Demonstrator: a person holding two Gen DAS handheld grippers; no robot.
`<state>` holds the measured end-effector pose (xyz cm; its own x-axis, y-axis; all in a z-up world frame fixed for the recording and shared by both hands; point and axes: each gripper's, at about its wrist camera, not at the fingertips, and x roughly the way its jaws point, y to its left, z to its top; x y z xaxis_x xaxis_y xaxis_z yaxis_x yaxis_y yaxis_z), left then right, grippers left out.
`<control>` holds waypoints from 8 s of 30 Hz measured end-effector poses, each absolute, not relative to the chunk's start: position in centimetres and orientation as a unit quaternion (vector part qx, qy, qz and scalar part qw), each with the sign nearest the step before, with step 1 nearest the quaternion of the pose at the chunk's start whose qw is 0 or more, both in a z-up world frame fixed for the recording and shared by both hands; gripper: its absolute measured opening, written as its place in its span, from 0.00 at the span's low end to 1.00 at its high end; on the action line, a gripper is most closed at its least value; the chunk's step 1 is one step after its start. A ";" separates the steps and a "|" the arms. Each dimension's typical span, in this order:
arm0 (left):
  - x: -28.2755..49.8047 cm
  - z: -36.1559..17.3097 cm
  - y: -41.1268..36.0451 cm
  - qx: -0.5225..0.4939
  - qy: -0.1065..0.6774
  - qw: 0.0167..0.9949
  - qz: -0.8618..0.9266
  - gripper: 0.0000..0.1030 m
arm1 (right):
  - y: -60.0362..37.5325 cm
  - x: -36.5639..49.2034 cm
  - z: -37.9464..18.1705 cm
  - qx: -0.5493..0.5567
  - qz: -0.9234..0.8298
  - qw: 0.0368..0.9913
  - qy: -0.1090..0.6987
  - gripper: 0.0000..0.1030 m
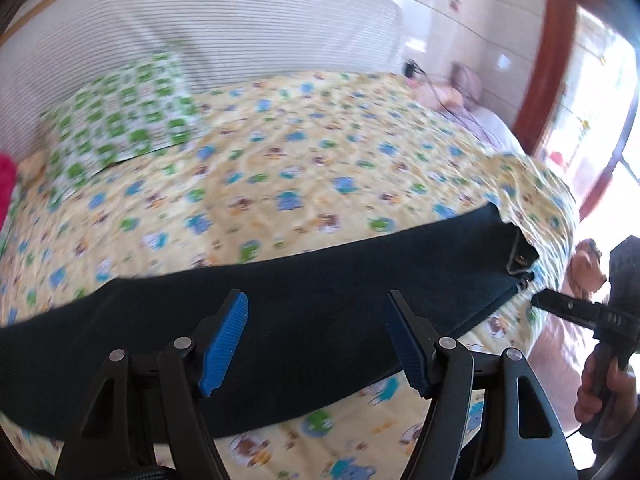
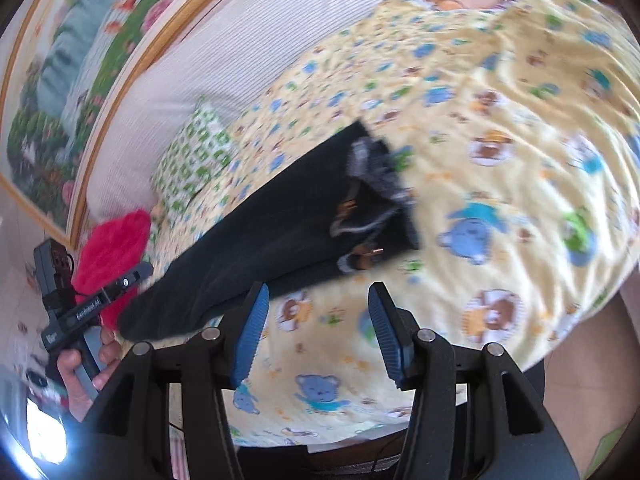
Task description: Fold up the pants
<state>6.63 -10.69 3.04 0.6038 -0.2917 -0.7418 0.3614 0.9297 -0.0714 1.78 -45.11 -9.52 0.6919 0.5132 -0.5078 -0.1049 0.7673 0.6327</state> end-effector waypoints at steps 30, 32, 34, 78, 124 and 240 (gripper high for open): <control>14.5 -0.8 -26.8 0.207 0.469 0.761 -0.399 0.69 | -48.0 3.4 -10.8 0.377 0.172 0.848 0.329 0.52; 15.1 -1.5 -27.6 0.213 0.479 0.749 -0.405 0.69 | -47.9 3.6 -10.8 0.379 0.174 0.849 0.325 0.52; 15.8 -2.2 -28.3 0.216 0.490 0.737 -0.411 0.69 | -48.0 4.0 -10.8 0.381 0.176 0.849 0.322 0.52; 11.5 3.3 -6.1 -0.038 0.413 0.832 -0.368 0.08 | -28.5 9.8 -3.0 0.306 0.499 0.752 0.303 0.15; 0.7 -3.6 10.7 -0.280 0.434 0.853 -0.077 0.30 | -18.6 11.4 -6.2 0.180 0.482 0.760 0.397 0.61; -2.5 6.6 11.4 -0.365 0.291 0.884 -0.018 0.18 | -5.9 16.9 3.8 0.095 0.584 0.710 0.383 0.21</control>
